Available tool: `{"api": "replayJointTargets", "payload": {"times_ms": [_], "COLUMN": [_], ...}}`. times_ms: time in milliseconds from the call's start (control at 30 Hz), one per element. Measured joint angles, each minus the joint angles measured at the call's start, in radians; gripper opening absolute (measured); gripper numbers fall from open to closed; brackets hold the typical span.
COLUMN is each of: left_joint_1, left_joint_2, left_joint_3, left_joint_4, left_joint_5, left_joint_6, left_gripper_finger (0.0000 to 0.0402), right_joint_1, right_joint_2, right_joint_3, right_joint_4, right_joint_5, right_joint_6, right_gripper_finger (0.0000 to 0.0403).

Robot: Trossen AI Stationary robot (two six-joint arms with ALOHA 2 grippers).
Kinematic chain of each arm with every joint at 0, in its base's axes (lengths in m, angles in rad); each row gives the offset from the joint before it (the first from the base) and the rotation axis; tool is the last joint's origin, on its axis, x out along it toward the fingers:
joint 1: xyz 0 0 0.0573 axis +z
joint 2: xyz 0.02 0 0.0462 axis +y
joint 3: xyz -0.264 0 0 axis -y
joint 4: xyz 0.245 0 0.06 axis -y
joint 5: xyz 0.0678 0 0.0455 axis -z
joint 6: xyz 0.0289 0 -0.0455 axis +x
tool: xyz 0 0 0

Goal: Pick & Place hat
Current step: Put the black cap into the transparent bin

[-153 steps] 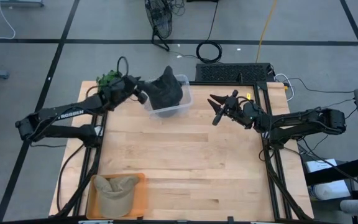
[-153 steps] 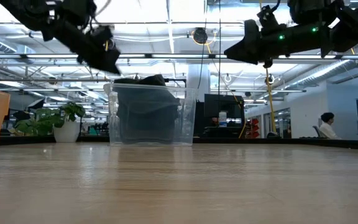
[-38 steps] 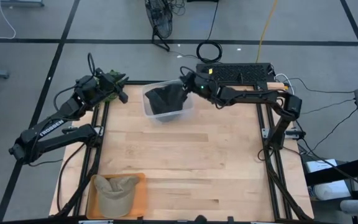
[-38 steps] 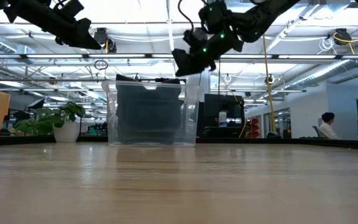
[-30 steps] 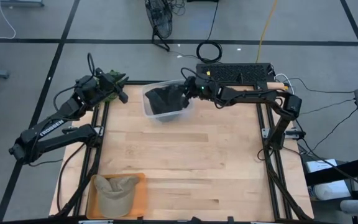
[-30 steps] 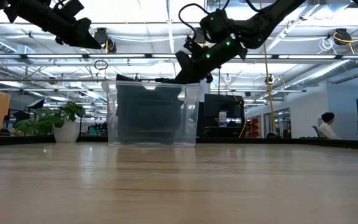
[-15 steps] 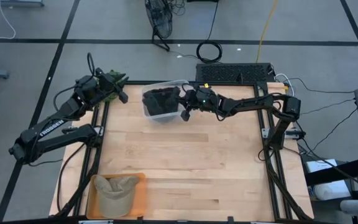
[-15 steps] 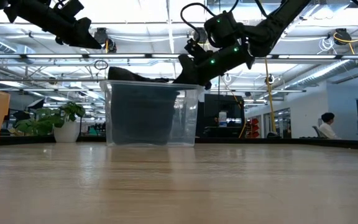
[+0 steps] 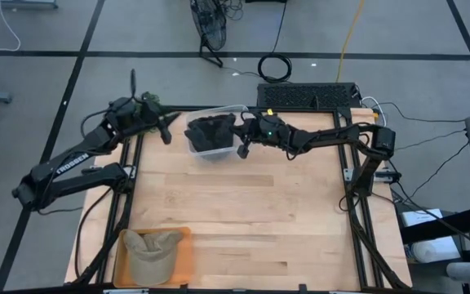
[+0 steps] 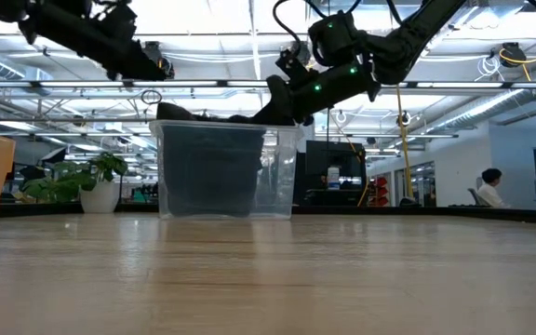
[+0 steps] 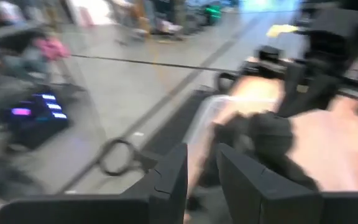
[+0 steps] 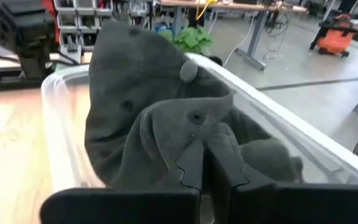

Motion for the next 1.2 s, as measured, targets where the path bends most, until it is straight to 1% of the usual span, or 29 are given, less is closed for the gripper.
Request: {"api": "replayJointTargets", "payload": {"times_ms": [67, 100, 233, 333, 433, 533, 600, 700, 767, 833, 900, 1100, 1200], "left_joint_1": [-0.004, -0.011, -0.061, -0.092, -0.109, -0.113, -0.113, -0.113, -0.114, -0.113, -0.113, -0.134, -0.158], "left_joint_2": [0.032, 0.054, 0.168, 0.240, 0.278, 0.278, 0.276, 0.276, 0.276, 0.276, 0.276, 0.276, 0.277], "left_joint_3": [0.000, 0.000, 0.000, 0.000, 0.000, 0.000, 0.000, 0.000, 0.000, 0.000, 0.000, 0.000, 0.000], "left_joint_4": [-0.017, -0.031, -0.053, 0.023, 0.139, 0.167, 0.132, 0.048, 0.018, 0.012, 0.010, -0.026, -0.043], "left_joint_5": [0.061, 0.075, 0.071, 0.040, 0.013, 0.011, 0.010, 0.006, -0.021, -0.062, -0.078, -0.073, -0.085], "left_joint_6": [-0.018, -0.026, 0.020, 0.042, 0.006, -0.021, -0.018, 0.031, 0.078, 0.099, 0.104, 0.135, 0.163], "left_gripper_finger": [0.0097, 0.0097, 0.0097, 0.0097, 0.0097, 0.0097, 0.0097, 0.0097, 0.0097, 0.0097, 0.0097, 0.0097, 0.0097], "right_joint_1": [0.006, 0.008, 0.016, 0.016, 0.016, 0.016, 0.016, 0.016, 0.015, 0.015, 0.015, 0.010, -0.001], "right_joint_2": [0.000, 0.000, 0.000, 0.000, 0.000, 0.000, 0.000, 0.000, 0.000, 0.000, 0.000, 0.000, 0.001], "right_joint_3": [0.000, 0.000, 0.000, 0.000, 0.000, 0.000, 0.000, 0.000, 0.000, 0.000, 0.000, 0.000, 0.000], "right_joint_4": [-0.018, -0.030, -0.070, -0.071, -0.072, -0.072, -0.072, -0.072, -0.072, -0.072, -0.072, -0.062, -0.003], "right_joint_5": [0.000, 0.000, 0.000, 0.000, 0.000, 0.000, 0.000, 0.000, 0.000, 0.000, 0.000, 0.001, 0.001], "right_joint_6": [0.001, 0.001, -0.003, -0.002, -0.004, -0.005, -0.005, -0.005, -0.005, -0.005, -0.005, -0.033, -0.055], "right_gripper_finger": [0.0000, 0.0000, 0.0000, 0.0000, 0.0000, 0.0000, 0.0000, 0.0000, 0.0000, 0.0000, 0.0000, 0.0000, 0.0000]}}
